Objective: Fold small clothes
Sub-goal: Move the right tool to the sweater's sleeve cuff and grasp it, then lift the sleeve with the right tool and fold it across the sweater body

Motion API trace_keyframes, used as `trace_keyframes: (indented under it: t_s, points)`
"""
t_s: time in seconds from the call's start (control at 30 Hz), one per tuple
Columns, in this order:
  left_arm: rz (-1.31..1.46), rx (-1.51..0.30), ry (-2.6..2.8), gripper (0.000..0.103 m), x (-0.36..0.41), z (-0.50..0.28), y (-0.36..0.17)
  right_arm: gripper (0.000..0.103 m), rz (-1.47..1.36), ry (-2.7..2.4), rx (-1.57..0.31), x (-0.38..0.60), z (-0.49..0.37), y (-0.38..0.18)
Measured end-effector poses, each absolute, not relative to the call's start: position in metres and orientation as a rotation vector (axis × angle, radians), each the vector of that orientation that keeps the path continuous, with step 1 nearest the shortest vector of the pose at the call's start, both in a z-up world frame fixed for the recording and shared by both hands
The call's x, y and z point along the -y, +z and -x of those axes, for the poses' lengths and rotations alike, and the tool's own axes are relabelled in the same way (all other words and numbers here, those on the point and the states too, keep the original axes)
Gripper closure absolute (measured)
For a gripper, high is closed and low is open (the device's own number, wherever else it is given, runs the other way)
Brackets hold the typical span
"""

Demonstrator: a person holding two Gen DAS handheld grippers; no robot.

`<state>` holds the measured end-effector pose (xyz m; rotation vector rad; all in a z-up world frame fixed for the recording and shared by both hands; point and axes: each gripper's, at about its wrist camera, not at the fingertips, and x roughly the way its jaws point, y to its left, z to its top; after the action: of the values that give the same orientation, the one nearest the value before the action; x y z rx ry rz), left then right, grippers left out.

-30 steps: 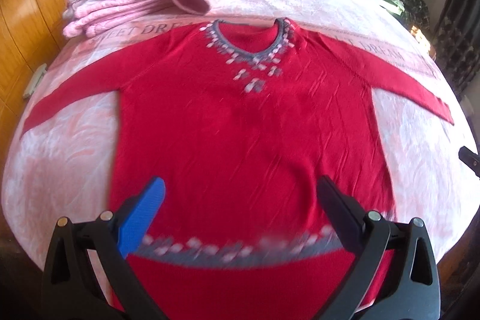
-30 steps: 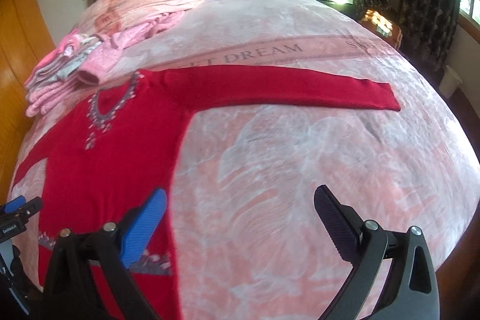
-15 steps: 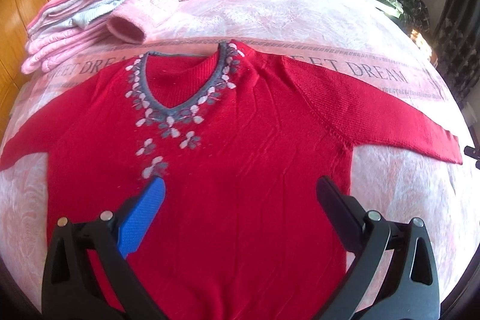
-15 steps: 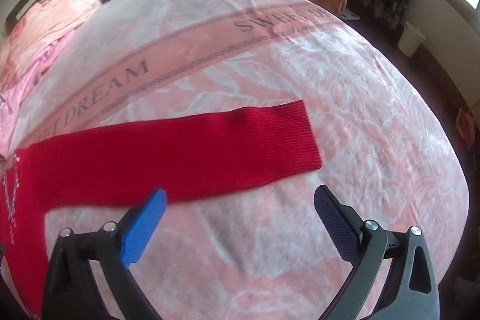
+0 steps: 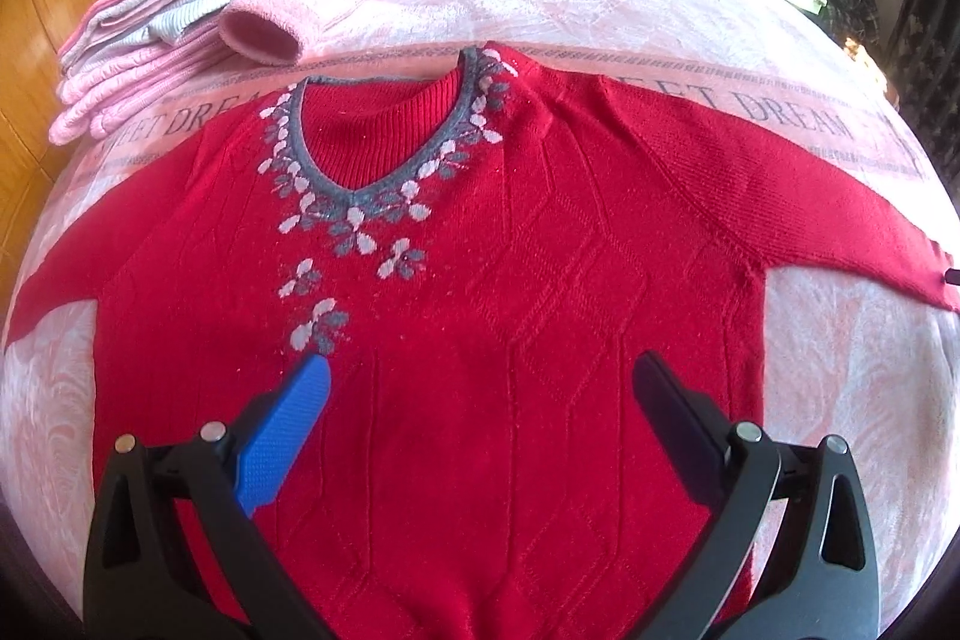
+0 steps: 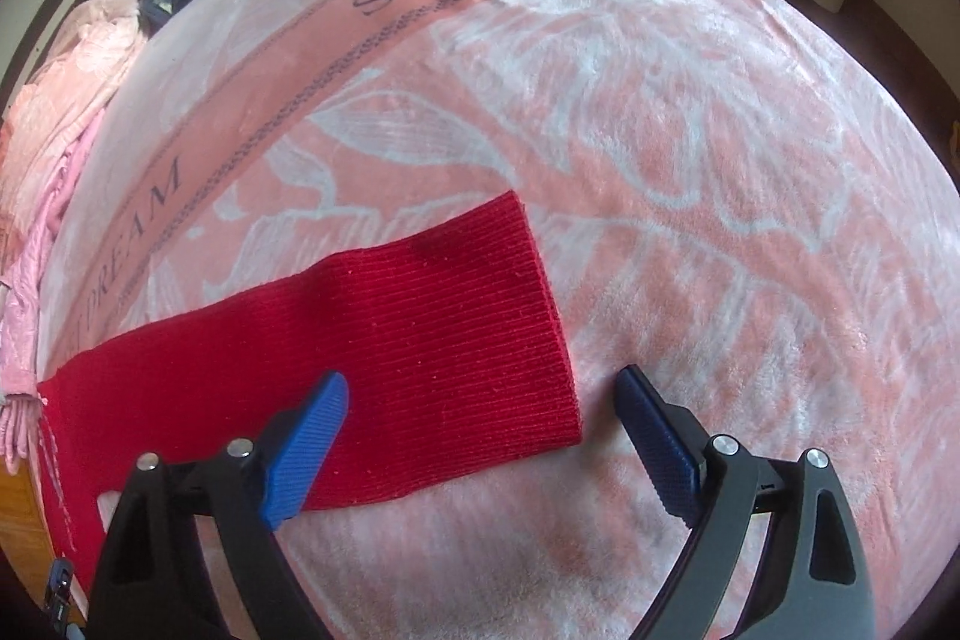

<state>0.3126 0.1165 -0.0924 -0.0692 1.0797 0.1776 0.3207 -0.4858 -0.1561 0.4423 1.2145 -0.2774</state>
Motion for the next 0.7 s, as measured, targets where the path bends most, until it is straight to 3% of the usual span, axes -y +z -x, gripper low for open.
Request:
trace_keyframes:
  t_s: [0.1, 0.2, 0.23, 0.27, 0.7]
  points:
    - [0.065, -1.079, 0.175, 0.003, -0.117, -0.309, -0.094, 0.031, -0.386, -0.293, -1.228, 0.477, -0.325, -0.153]
    - [0.075, -1.081, 0.169, 0.003, -0.119, -0.307, -0.094, 0.066, -0.400, -0.278, -1.209, 0.477, -0.326, -0.147]
    - [0.076, -1.081, 0.167, 0.003, -0.120, -0.307, -0.094, 0.086, -0.438, -0.239, -1.196, 0.477, -0.325, -0.145]
    - [0.076, -1.081, 0.166, 0.003, -0.121, -0.306, -0.094, 0.091, -0.466, -0.217, -1.185, 0.476, -0.325, -0.143]
    - [0.101, -1.092, 0.236, 0.003, -0.189, -0.307, -0.095, 0.091, -0.172, -0.059, -1.040, 0.344, -0.329, -0.086]
